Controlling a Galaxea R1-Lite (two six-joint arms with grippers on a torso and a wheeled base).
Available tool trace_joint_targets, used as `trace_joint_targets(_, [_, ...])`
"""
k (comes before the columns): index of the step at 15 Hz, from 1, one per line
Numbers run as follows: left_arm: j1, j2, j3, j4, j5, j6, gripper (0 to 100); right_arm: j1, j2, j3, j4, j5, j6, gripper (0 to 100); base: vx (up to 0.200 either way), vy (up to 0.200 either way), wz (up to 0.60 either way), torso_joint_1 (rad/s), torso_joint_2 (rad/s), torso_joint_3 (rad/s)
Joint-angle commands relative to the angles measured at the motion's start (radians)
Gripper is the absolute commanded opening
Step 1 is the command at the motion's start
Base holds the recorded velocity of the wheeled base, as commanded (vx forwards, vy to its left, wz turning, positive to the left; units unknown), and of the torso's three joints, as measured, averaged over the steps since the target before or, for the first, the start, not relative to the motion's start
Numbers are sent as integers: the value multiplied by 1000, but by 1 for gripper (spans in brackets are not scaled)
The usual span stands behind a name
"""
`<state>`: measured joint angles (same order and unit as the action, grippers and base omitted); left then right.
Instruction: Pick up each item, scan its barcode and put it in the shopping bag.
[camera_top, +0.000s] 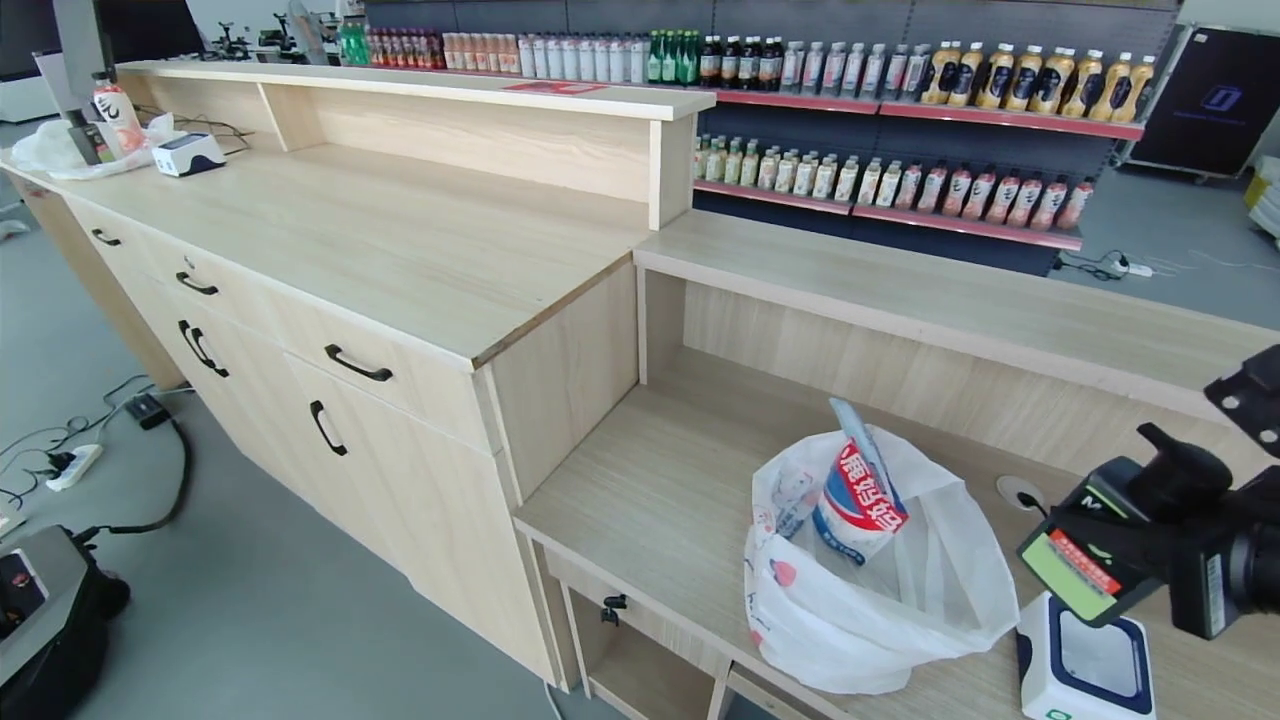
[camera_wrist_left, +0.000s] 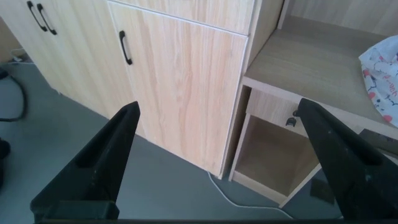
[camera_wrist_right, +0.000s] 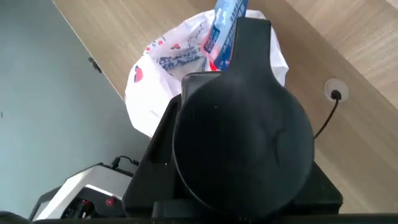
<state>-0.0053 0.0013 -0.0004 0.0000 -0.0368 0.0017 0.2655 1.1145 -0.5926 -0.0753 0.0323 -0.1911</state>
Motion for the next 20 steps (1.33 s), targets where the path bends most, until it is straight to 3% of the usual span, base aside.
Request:
trace_joint_targets(1, [-1,0,0,0,0,0,100,-34,122,-3,-6,3,-13,0,0,0,0,0,0,0])
trace_joint_targets(4, [-1,0,0,0,0,0,100,-129,202,34,-38,92,-119,0,0,0,0,0,0,0])
trace_joint_targets(7, [-1,0,0,0,0,0,100,-319,315,80,-161,420,-395,0,0,0,0,0,0,0])
trace_joint_targets(10, [-1,0,0,0,0,0,100,-414,392,77,-164,589,-590,0,0,0,0,0,0,0])
trace_joint_targets(12, [-1,0,0,0,0,0,100,-414,443,71,-202,618,-613,0,0,0,0,0,0,0])
trace_joint_targets(15, [-1,0,0,0,0,0,100,-416,531,60,-231,750,-729,0,0,0,0,0,0,0])
trace_joint_targets(20, [-1,0,0,0,0,0,100,-414,619,59,-228,791,-864,0,0,0,0,0,0,0])
